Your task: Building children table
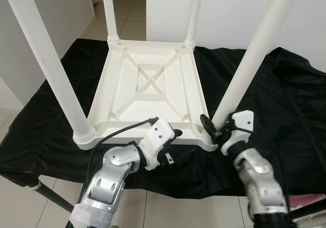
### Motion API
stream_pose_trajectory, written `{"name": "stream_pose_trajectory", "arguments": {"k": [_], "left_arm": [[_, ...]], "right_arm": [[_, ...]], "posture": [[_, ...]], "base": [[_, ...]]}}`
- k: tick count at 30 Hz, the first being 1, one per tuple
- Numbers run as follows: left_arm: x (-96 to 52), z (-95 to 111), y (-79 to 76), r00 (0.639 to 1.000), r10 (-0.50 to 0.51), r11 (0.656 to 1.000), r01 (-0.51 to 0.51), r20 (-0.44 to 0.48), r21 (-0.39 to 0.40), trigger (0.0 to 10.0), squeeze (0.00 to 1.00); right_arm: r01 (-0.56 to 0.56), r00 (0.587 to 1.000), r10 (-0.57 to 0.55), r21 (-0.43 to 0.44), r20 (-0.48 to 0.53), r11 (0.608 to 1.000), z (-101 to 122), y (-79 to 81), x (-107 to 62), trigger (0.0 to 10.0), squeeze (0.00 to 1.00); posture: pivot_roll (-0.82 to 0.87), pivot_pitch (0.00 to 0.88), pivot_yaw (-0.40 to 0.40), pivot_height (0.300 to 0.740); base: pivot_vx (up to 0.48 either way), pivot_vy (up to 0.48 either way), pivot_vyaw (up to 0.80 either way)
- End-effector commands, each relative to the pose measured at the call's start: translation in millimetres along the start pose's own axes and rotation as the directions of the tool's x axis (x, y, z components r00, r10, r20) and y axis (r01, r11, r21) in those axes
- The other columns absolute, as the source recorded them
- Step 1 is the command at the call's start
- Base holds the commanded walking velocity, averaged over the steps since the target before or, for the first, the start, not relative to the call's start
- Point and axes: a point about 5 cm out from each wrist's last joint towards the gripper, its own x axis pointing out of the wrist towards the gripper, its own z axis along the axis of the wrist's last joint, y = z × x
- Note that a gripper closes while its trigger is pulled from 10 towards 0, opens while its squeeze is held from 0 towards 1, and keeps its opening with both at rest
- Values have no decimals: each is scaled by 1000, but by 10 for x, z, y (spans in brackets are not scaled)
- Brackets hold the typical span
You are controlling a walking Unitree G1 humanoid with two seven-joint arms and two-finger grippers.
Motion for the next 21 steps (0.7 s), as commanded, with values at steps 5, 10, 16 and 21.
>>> {"name": "stream_pose_trajectory", "arguments": {"k": [5,10,16,21], "left_arm": [[-29,31,64,996,86,996,-86,20,-3,10000,0],[-42,52,150,987,159,987,-158,38,-20,10000,0],[-55,52,117,987,152,988,-151,43,-20,10000,0],[-45,77,133,986,160,987,-159,54,-22,10000,0]], "right_arm": [[214,975,-210,47,-70,976,-120,86,-48,10000,0],[302,953,-295,104,-73,948,-86,155,-9,10000,0],[269,963,-264,106,-60,957,-66,209,-22,10000,0],[258,966,-254,89,-49,962,-61,203,-13,10000,0]], "posture": [[-9,0,-51,740],[-4,0,-54,740],[-5,0,-49,740],[-7,0,-46,740]], "base": [[0,0,0],[0,0,0],[0,0,0],[0,0,0]]}}
